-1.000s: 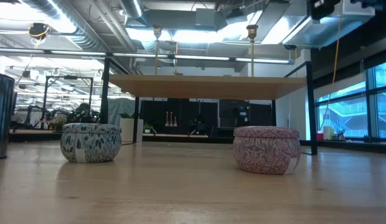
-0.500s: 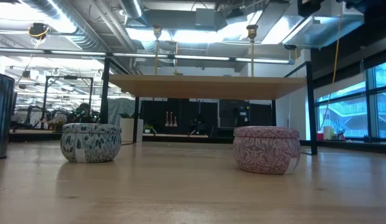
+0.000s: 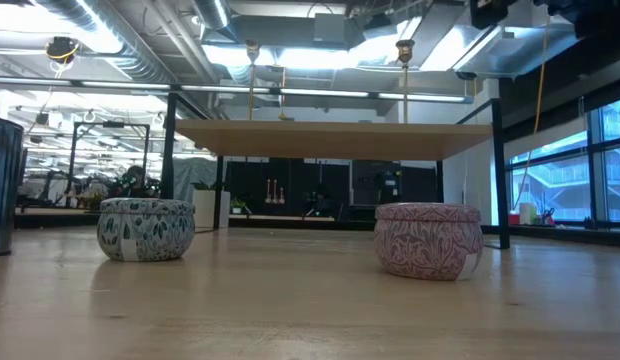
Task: Pick & Place candle stick holders
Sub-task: Put the blue scented candle on the shelf
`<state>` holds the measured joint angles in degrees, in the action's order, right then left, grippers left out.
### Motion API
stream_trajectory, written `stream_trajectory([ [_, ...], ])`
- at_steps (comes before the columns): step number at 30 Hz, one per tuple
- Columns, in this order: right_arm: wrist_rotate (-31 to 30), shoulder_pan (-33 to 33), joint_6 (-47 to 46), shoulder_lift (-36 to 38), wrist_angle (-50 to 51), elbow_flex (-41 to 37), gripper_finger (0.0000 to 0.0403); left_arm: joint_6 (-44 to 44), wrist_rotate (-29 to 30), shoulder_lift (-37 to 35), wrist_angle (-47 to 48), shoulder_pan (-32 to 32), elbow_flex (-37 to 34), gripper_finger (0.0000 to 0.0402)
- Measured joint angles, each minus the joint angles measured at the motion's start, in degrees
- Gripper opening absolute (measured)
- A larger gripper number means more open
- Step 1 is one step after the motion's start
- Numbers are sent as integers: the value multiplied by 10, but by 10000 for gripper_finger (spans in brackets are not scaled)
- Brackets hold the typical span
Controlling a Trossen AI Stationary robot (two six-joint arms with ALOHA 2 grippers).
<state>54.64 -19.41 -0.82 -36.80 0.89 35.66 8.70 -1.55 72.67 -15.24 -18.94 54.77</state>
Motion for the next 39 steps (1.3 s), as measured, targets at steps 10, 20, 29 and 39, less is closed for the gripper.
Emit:
stream_trajectory([
  [10, -65, 58, 13, -81, 9, 41, 218, -6, 10, 34, 52, -30, 33, 1],
  [20, -242, 122, 48, -171, 126, 123, 218, 5, 47, 31, 70, -42, 33, 1],
  [29, -258, 174, 73, -204, 138, 135, 218, 5, 47, 31, 74, -42, 33, 1],
  [39, -257, 211, 108, -221, 136, 135, 218, 5, 47, 31, 74, -42, 33, 1],
])
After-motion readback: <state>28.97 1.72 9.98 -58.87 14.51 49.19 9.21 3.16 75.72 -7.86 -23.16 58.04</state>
